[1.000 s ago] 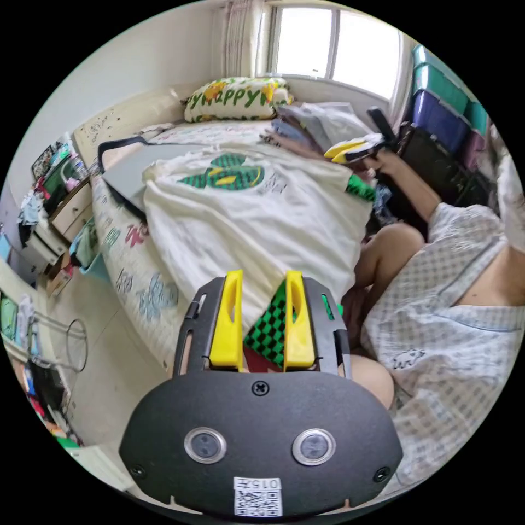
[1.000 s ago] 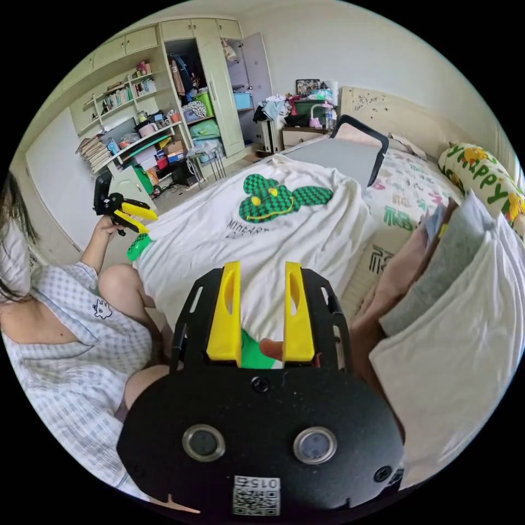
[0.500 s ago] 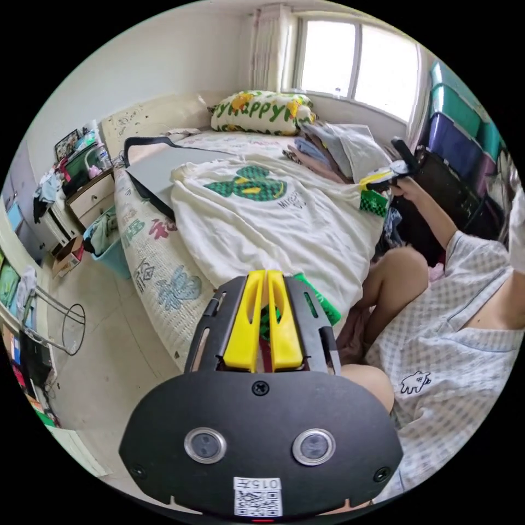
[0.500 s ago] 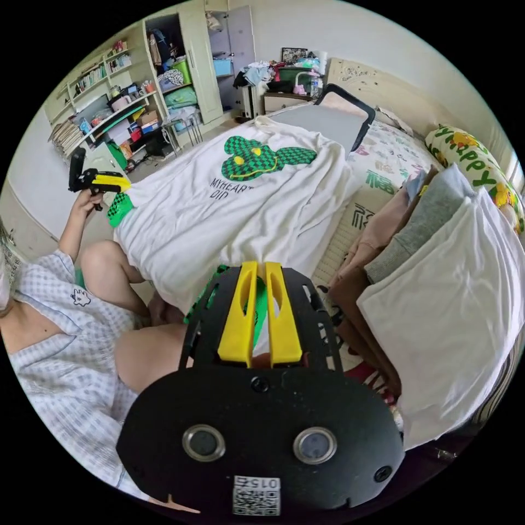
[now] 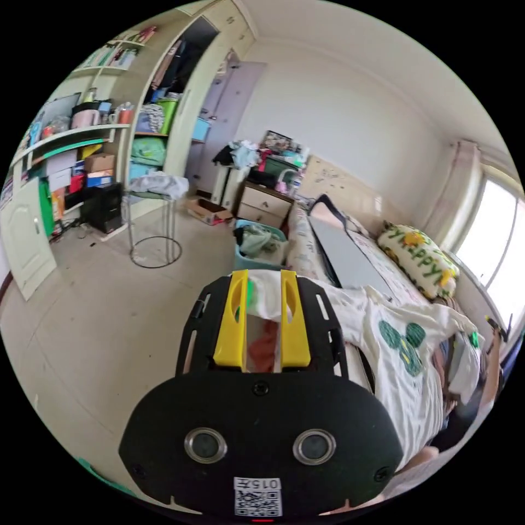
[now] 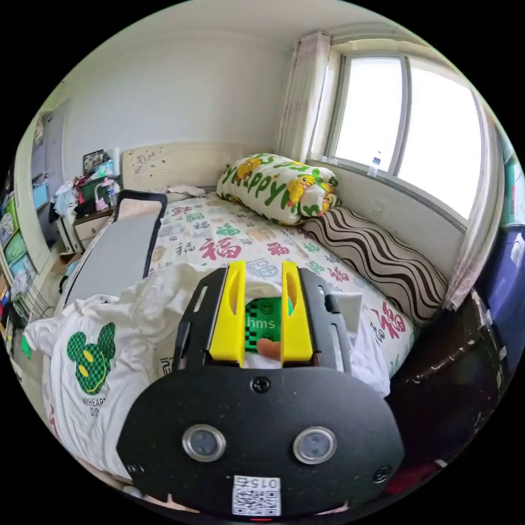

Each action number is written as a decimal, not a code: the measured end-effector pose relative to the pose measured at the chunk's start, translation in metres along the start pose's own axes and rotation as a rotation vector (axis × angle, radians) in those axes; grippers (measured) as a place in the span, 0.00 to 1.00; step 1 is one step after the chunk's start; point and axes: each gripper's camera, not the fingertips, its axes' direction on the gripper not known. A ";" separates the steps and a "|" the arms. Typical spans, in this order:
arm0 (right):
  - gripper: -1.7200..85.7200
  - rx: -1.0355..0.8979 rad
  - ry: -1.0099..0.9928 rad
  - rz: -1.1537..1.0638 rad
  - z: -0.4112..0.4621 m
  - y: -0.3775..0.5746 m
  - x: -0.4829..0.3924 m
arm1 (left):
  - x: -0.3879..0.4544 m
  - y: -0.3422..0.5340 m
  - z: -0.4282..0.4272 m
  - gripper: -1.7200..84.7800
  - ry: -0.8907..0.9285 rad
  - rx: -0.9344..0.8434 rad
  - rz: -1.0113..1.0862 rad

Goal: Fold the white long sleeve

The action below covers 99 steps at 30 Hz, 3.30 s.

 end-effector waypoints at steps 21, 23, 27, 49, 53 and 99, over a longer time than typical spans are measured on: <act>0.17 -0.193 -0.882 -0.119 -0.074 0.355 -0.006 | 0.100 0.219 -0.130 0.14 0.614 -0.416 0.347; 0.18 -0.197 -0.885 -0.165 -0.076 0.358 -0.011 | 0.103 0.223 -0.133 0.14 0.589 -0.411 0.367; 0.15 -0.204 -0.786 -0.242 -0.073 0.363 -0.018 | 0.097 0.223 -0.136 0.12 0.581 -0.403 0.357; 0.03 -0.113 -0.912 0.318 -0.047 0.403 0.137 | 0.099 0.239 -0.167 0.12 0.444 -0.362 0.387; 0.03 -0.108 -0.897 0.284 -0.050 0.398 0.136 | 0.103 0.245 -0.170 0.14 0.410 -0.389 0.409; 0.12 -0.209 -0.877 -0.161 0.169 0.002 -0.114 | 0.286 -0.073 0.197 0.11 0.090 -0.361 0.454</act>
